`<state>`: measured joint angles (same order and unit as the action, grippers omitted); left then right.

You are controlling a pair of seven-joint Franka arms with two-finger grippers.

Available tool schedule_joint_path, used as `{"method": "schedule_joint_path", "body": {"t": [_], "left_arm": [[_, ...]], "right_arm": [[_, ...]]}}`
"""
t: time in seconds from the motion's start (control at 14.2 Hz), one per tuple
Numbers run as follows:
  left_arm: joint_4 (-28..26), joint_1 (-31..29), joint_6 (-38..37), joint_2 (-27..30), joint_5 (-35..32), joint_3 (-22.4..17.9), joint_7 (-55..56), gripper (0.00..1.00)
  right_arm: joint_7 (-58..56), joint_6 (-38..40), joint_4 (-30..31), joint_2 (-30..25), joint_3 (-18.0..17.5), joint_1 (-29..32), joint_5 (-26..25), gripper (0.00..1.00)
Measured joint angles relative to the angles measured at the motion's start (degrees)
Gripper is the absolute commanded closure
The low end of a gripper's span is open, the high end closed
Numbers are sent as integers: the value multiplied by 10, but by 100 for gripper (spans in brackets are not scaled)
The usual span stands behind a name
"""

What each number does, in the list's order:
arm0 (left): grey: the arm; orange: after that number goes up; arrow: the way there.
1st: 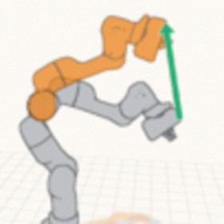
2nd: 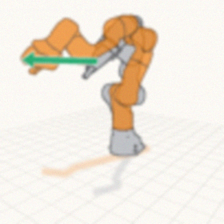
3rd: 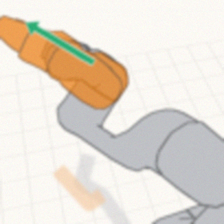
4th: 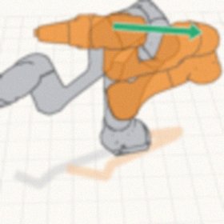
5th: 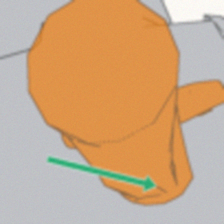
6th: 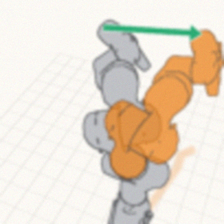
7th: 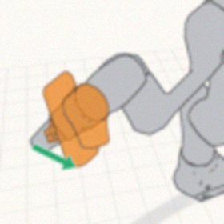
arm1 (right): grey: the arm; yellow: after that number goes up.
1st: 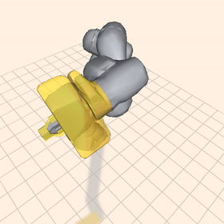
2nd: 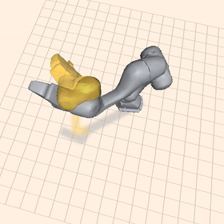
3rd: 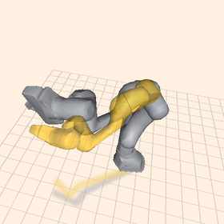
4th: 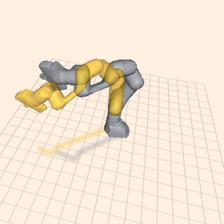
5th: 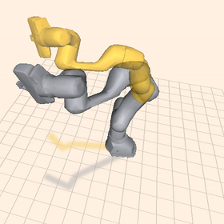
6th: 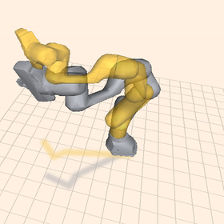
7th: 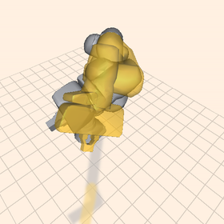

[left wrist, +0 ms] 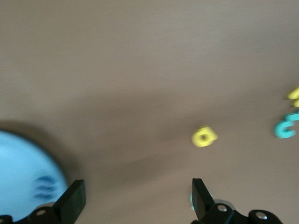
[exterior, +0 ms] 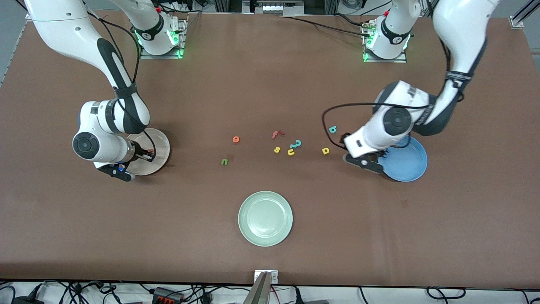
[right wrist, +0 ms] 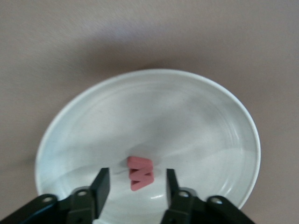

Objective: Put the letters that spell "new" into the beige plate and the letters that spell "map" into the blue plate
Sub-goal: 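Put blue letter on blue plate while the right gripper puts w on beige, then grasp yellow letter with the left gripper while the right gripper grasps green u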

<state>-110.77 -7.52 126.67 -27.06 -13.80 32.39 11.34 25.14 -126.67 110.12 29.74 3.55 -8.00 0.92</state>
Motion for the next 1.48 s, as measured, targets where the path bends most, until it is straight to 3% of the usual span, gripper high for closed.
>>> {"method": "schedule_joint_path", "body": {"t": [0.28,0.49,0.77,0.92,0.99,1.48], "left_arm": [[-3,30,77,-58,-2,-2,86,0],[-3,39,86,-75,-6,-3,216,0],[-2,41,88,-85,-7,-5,306,0],[-2,42,97,-92,-7,-10,321,32],[-2,42,100,-96,-7,-14,322,42],[-2,60,111,-110,-10,-18,352,46]], "right_arm": [[-23,-1,-58,-2,-9,-34,0,0],[-37,0,-80,1,-13,-100,0,0],[-37,-3,-112,30,-13,-176,0,2],[-14,-4,-139,51,-13,-207,0,11],[2,-4,-151,63,-13,-218,0,13],[29,-30,-197,140,-13,-245,0,41]]}}
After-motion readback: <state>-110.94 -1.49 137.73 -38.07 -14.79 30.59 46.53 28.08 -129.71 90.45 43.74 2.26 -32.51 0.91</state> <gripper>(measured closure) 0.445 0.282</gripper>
